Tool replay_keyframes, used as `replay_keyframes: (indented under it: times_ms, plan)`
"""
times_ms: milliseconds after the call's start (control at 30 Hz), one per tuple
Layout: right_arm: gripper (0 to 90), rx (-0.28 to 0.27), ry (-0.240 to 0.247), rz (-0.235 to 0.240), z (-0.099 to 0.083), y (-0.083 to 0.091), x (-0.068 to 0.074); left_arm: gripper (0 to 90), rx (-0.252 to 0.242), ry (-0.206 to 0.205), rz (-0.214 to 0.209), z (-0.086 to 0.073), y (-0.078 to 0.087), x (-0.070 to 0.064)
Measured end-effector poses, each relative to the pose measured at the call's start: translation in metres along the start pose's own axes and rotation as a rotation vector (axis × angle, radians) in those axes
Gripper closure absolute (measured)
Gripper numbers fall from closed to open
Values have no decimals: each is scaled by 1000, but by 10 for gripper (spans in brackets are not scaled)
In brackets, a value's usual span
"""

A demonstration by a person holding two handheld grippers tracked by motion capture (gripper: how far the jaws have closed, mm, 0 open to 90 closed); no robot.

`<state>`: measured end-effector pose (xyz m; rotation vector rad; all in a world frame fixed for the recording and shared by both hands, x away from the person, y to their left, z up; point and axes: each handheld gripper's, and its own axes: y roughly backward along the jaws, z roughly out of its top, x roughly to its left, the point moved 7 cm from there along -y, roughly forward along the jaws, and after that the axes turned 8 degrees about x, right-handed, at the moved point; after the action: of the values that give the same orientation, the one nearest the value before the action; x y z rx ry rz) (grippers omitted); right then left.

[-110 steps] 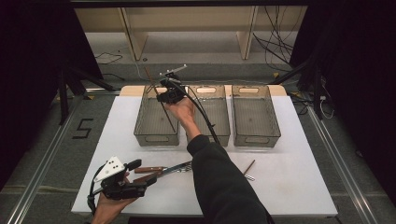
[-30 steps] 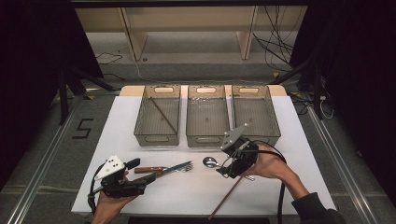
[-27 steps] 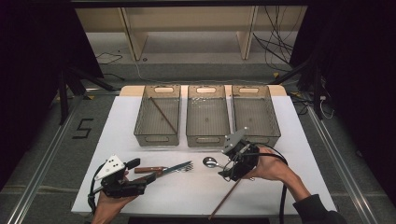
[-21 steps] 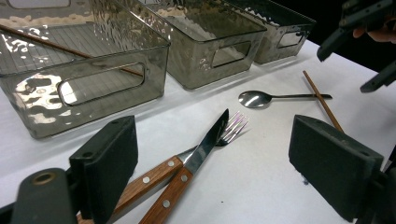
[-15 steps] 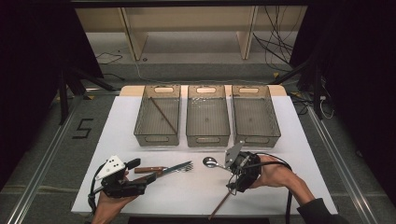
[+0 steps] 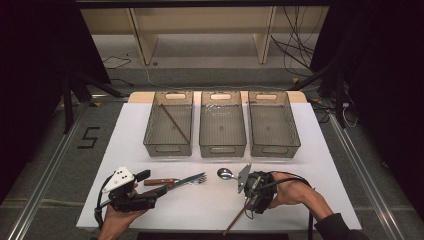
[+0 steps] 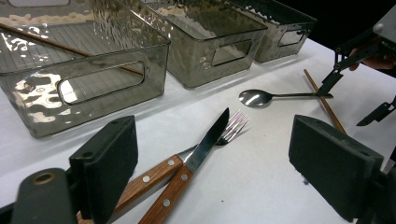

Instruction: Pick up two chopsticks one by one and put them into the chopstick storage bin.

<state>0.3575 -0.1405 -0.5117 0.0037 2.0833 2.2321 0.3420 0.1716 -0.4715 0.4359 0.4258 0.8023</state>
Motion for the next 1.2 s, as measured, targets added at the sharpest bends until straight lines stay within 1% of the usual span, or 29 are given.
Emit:
replay_keyframes:
  times_ms: [67,233,300,367,433,500,533,633,667,767,867,933,967,1033,1133,1200]
  plan:
    - [358,10,16,7,0,-2,1,153,-1,0,0,0,0,0]
    - [397,44,39,0,0,-7,2,153,1,0,-1,0,-1,0]
    - [416,46,31,-1,0,-9,3,153,1,-1,-1,0,-1,0]
    - [432,58,43,0,0,-10,2,153,1,0,-1,0,0,0]
    - [447,57,48,-9,0,-11,1,153,3,-1,-1,0,0,0]
    - [462,69,47,-6,0,-12,1,153,2,-2,-1,0,-1,0]
    - [470,78,58,-7,-1,-13,0,153,3,-1,-2,0,-1,0]
    - [495,72,61,-5,0,-13,1,153,2,-1,-2,0,-1,0]
    - [506,70,69,-7,1,-13,0,153,2,-1,-2,0,-1,0]
    - [536,79,74,-4,1,-13,0,153,2,-2,-3,0,-1,0]
    - [579,90,91,-3,1,-13,-1,153,5,-3,-4,0,-1,-1]
    - [606,104,117,-8,2,-13,-1,153,4,-2,-4,0,-1,-1]
    - [621,102,131,-12,3,-13,-1,153,4,-4,-2,0,-1,-1]
    - [652,114,141,-9,3,-12,0,153,4,-3,-4,0,-1,-1]
    - [694,112,155,-12,4,-13,0,153,8,-4,-4,0,-1,-1]
    - [732,115,177,-12,4,-13,0,153,11,-5,-4,-1,-1,-1]
